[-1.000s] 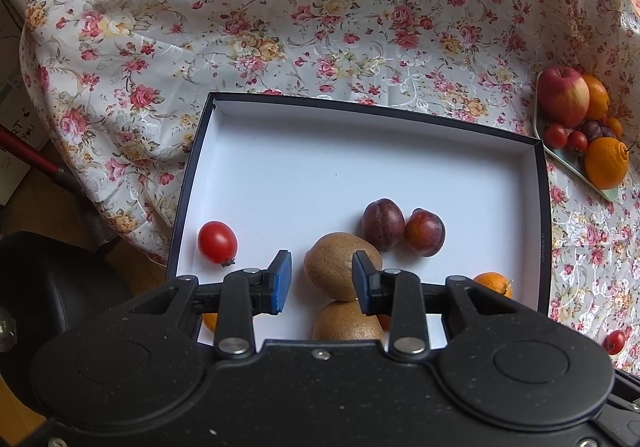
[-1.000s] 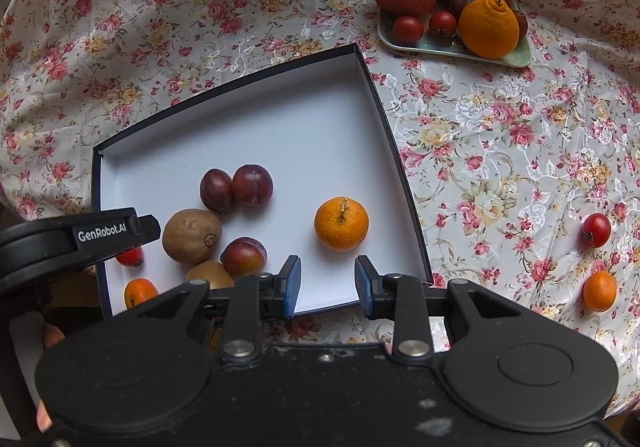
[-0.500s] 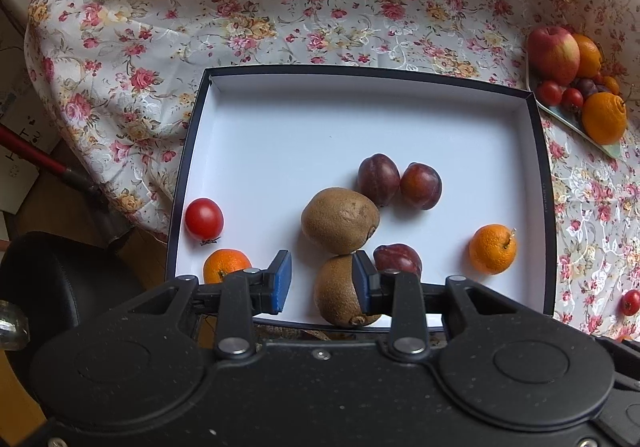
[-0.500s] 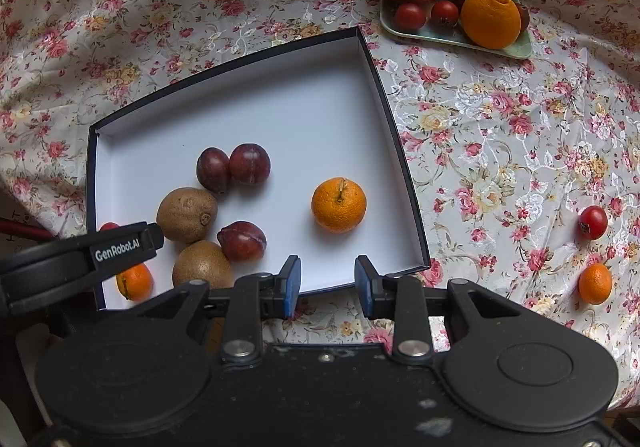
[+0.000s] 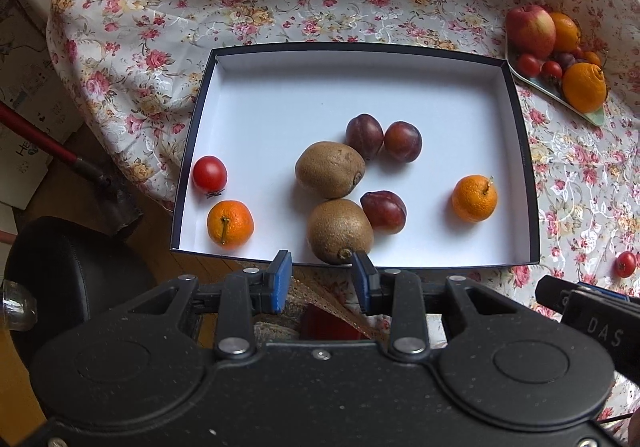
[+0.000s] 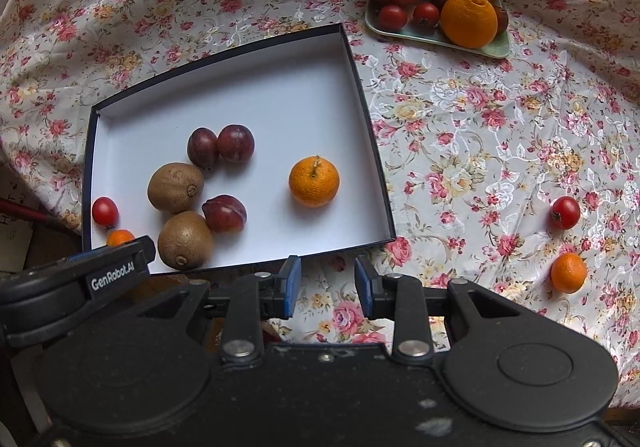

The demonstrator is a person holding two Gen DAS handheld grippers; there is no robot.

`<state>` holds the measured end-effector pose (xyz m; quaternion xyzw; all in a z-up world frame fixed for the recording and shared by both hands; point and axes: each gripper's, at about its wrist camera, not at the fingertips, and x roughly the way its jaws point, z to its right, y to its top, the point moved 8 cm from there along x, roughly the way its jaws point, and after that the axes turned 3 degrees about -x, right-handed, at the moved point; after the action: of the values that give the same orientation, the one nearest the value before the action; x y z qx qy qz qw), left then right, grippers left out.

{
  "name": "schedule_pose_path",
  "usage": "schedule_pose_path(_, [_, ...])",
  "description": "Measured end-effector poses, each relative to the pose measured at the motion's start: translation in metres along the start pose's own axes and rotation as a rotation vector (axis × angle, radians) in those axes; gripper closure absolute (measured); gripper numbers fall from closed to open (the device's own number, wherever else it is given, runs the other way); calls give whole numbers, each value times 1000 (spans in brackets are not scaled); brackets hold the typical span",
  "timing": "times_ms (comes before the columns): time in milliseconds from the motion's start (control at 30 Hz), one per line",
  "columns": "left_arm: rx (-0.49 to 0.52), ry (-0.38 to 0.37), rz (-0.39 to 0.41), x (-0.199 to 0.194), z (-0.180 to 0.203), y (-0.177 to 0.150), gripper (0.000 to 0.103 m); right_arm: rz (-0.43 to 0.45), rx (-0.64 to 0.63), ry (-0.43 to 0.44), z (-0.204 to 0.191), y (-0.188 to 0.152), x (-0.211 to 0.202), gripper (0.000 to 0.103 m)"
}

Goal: Organize fruits
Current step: 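Raise both open tools and pull them back from the white box, then move both open tools toward the loose red tomato and tangerine on the cloth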

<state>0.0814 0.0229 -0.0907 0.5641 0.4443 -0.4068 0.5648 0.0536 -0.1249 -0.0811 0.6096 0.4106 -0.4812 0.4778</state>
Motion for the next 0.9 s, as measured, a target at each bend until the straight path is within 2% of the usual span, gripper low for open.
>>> schedule_pose_path(633, [156, -45, 85, -29, 46, -47, 60, -4, 116, -71, 87, -38, -24, 70])
schedule_pose_path(900, [170, -112, 96, -36, 71, -57, 60, -30, 198, -80, 130, -55, -26, 70])
